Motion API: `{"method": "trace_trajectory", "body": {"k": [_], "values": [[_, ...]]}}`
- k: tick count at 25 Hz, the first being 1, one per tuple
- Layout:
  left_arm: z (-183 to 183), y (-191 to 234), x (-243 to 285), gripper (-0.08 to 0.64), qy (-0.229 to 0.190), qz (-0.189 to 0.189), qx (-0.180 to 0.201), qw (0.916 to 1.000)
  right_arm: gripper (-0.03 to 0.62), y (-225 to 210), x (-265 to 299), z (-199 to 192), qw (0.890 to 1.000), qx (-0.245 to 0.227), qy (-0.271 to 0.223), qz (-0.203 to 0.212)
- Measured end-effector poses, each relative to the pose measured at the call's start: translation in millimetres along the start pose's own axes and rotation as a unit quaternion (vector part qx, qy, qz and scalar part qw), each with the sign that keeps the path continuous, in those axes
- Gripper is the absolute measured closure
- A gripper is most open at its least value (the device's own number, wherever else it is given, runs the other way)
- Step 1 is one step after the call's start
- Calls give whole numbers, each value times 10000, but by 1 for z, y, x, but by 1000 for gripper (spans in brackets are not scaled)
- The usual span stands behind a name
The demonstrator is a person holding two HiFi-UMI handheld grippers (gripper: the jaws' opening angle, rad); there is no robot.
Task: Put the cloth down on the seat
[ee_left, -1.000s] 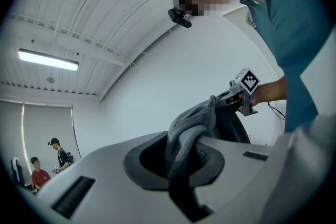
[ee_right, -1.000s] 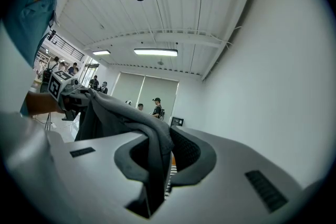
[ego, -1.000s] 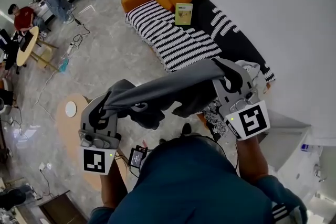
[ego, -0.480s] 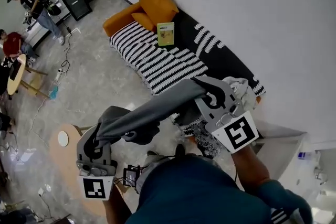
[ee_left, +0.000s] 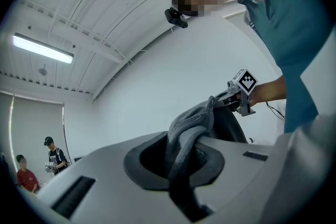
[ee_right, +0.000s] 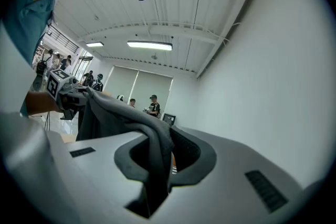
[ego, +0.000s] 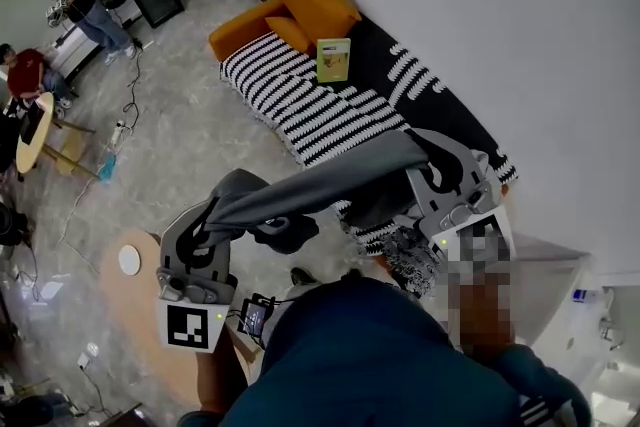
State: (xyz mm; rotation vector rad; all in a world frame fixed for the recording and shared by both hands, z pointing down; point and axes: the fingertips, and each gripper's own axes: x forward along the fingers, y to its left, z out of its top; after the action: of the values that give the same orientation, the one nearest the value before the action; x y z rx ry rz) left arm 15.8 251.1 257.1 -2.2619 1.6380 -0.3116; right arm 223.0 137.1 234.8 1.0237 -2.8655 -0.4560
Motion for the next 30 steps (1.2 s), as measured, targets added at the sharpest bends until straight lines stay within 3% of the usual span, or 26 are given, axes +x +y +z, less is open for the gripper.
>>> {"method": "trace_trajectory", "body": {"k": [11,16,30], "values": [[-28,57,3,529,-178,-361,-211,9990,546,23,58,8,9993,-42,87,-350],[-45,76,9,529,-86,-334,-364,9987,546,28,82,2,9994,-36,193,-269],[-56,104,86,529,269,91,-256,9993,546,-36,153,-25,9996,193,-66,185]]}}
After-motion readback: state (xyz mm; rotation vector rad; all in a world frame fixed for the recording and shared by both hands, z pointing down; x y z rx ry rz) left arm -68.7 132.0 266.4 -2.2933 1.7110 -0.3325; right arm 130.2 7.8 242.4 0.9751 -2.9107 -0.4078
